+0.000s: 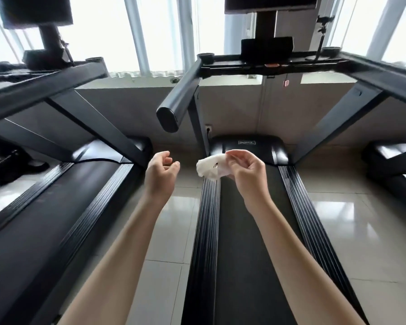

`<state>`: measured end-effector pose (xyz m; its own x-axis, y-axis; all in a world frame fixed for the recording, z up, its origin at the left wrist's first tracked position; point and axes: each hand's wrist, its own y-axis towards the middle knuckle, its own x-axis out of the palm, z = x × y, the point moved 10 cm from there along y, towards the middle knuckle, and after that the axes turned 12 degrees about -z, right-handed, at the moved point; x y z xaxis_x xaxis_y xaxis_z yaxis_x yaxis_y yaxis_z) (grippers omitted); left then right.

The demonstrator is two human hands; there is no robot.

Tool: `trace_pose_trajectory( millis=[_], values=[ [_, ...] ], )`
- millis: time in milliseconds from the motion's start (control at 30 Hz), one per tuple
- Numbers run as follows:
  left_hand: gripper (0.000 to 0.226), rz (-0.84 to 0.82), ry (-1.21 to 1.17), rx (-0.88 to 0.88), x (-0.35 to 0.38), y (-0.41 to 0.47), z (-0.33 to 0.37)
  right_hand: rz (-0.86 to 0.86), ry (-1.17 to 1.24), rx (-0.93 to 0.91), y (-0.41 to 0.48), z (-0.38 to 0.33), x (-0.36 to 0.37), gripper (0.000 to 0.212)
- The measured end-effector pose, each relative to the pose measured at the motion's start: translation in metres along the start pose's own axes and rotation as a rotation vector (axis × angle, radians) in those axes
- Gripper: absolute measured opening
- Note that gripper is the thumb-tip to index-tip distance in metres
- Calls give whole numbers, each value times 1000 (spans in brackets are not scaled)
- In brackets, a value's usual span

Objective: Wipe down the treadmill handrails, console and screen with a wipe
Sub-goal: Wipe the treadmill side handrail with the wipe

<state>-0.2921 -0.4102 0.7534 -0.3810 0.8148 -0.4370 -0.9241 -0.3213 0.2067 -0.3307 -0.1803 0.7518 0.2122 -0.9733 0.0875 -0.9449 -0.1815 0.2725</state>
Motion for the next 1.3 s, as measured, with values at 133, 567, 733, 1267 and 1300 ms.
trace_pose_trajectory(
  millis=[133, 567, 733, 1267, 1300],
  values=[
    [57, 50, 46, 3, -3, 54, 6, -26, 59, -27, 50, 4, 12, 25],
    [53, 257, 240, -75, -27, 169, 31, -261, 55, 46, 251, -26, 77, 25],
    [51, 224, 200, -100, -33, 171, 30, -373, -37, 61, 274, -19, 124, 22],
    [56, 206, 125, -170, -39, 174, 24, -821, -768, -325, 297, -25, 177, 17],
    [56, 205, 117, -181, -38, 174, 23, -810, -777, -302, 299, -23, 176, 17]
  ],
)
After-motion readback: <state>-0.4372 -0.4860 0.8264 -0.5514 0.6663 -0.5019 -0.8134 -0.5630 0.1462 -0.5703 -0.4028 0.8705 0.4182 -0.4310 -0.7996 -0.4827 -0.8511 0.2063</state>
